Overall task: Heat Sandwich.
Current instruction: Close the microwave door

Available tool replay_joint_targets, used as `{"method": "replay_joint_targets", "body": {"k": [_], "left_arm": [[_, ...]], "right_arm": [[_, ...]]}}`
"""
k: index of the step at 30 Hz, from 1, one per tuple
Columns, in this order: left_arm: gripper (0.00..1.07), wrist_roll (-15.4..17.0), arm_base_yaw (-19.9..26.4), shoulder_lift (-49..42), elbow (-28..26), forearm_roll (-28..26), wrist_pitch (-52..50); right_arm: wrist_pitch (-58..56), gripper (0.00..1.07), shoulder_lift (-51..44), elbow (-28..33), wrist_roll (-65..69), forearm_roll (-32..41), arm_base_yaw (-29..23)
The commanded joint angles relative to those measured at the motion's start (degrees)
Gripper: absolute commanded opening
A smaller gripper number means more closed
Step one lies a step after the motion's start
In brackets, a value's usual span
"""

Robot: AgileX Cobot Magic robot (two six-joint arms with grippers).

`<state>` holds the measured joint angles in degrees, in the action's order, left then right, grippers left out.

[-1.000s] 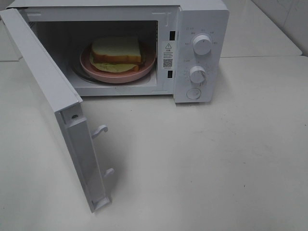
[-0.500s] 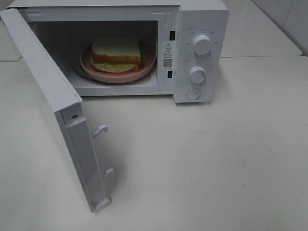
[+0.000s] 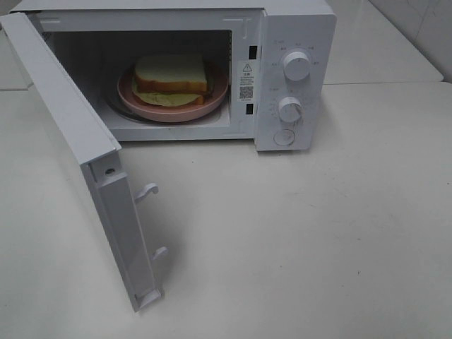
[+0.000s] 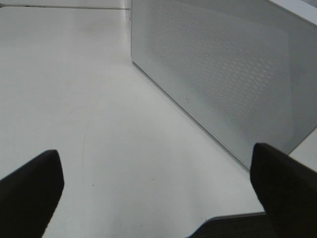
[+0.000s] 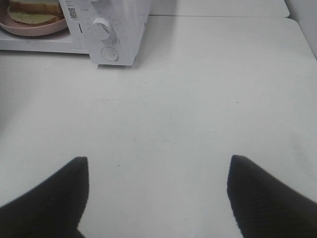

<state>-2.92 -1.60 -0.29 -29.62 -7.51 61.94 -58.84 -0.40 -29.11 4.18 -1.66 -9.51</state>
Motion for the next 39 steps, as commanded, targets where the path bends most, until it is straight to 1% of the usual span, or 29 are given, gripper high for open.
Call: {"method": "replay_joint_targets", "body": {"k": [1,3,39], "left_arm": [[0.97,-0.06,0.23,-0.97,0.17,0.23,-0.74],[0.97,0.0,0.23,-0.97,0.17,0.23,-0.74],[0.97,0.0,0.23,-0.97,0.17,0.23,-0.74]], "right_arm": [[1.78,0.76,-1.43,0.69,-0.29,1.66,0.8],[1.78,0.76,-1.43,0.69,-0.06,1.66,1.49],[1.78,0.74,-1.43,0.69,0.0,1.26,1.49]]}}
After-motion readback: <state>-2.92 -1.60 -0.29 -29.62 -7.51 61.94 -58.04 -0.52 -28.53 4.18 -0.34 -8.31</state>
